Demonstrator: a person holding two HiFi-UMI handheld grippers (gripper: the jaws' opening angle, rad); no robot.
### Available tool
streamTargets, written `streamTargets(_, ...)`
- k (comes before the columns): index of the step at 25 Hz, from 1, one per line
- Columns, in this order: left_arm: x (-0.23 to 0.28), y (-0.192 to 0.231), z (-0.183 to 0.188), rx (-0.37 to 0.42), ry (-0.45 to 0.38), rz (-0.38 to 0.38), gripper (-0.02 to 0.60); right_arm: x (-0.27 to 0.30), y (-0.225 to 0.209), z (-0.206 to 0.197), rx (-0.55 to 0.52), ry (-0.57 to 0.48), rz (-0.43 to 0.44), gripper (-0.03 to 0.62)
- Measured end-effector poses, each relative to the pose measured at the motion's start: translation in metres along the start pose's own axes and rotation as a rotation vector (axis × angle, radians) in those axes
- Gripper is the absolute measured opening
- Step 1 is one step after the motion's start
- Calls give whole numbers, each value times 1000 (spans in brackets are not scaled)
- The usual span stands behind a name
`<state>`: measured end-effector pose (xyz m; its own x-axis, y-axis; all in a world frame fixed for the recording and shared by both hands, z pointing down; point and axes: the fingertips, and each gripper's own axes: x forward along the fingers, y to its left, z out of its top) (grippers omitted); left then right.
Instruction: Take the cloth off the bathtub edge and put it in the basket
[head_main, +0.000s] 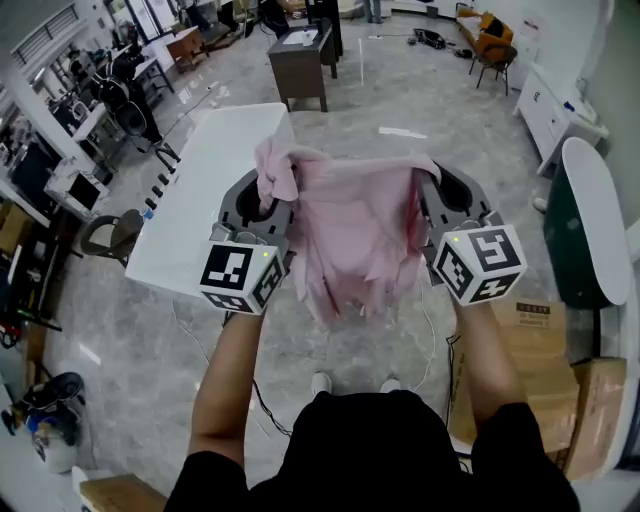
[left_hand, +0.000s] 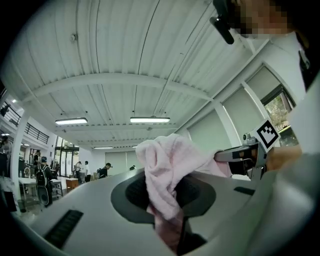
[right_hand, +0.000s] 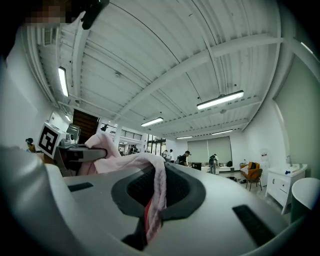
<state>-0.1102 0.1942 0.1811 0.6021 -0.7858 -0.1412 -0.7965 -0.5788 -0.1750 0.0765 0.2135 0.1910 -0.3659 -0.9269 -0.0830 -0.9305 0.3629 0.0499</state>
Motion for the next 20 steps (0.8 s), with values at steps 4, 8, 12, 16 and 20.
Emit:
streamTargets(4, 10, -16, -6, -4, 27, -5, 100, 0, -11, -5, 1, 11, 13, 35)
streamTargets(8, 21, -40, -3, -14, 38, 11, 98, -14, -31, -7, 16, 9, 34, 35)
streamTargets(12, 34, -72, 7, 6, 30, 30, 98, -32, -48, -7, 9, 11, 88, 35)
streamTargets(16, 49, -90, 20, 30, 4, 46, 98, -32, -54, 4, -5, -9, 148, 35)
streamTargets(20, 62, -87, 18, 16, -2, 43, 98, -13, -46, 12, -2, -14, 187, 35)
